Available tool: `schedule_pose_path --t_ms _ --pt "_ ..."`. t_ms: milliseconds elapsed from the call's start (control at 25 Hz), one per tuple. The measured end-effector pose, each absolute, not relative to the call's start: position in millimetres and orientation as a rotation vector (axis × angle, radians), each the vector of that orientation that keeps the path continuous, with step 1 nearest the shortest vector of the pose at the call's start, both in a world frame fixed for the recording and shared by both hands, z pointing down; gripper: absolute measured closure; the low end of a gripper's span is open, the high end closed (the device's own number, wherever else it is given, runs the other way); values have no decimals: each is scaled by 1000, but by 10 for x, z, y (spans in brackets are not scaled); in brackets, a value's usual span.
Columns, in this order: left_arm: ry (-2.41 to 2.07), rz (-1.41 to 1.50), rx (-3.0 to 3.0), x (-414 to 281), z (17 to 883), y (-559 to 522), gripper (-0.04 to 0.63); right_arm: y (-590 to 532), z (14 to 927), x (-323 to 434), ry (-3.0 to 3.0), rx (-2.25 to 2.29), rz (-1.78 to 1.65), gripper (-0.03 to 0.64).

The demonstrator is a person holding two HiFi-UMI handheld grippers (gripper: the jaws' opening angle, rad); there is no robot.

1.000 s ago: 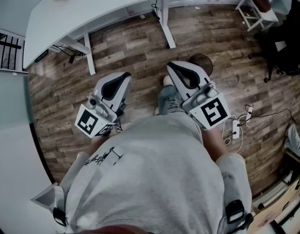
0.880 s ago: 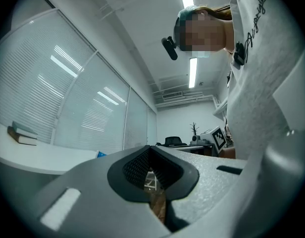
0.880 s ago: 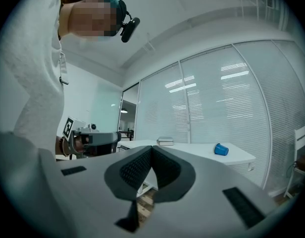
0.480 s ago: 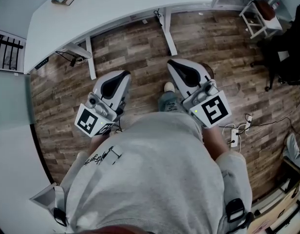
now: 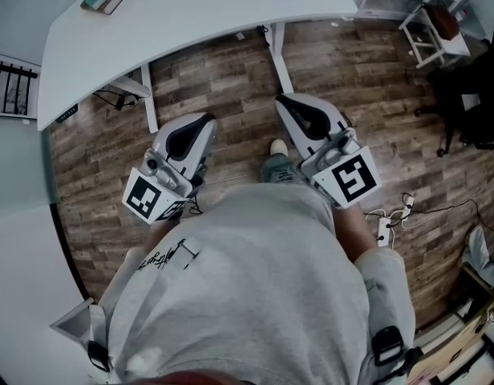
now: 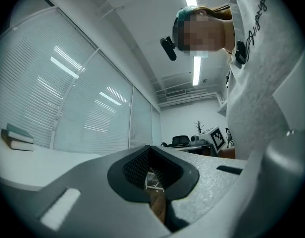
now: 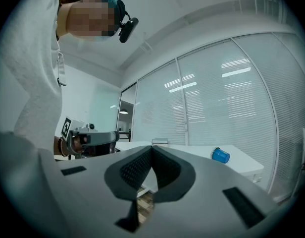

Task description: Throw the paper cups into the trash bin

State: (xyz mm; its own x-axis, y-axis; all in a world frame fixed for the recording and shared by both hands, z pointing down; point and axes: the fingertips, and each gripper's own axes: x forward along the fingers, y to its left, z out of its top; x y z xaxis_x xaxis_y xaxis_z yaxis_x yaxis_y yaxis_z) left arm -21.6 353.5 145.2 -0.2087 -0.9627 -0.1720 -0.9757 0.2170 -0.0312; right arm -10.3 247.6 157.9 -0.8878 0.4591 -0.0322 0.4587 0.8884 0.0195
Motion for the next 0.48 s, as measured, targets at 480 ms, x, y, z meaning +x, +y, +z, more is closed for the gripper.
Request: schedule_pose_path --t_ms 480 --pt "2352 105 -1851 -681 1378 3243 601 2146 1470 -599 3008 766 23 606"
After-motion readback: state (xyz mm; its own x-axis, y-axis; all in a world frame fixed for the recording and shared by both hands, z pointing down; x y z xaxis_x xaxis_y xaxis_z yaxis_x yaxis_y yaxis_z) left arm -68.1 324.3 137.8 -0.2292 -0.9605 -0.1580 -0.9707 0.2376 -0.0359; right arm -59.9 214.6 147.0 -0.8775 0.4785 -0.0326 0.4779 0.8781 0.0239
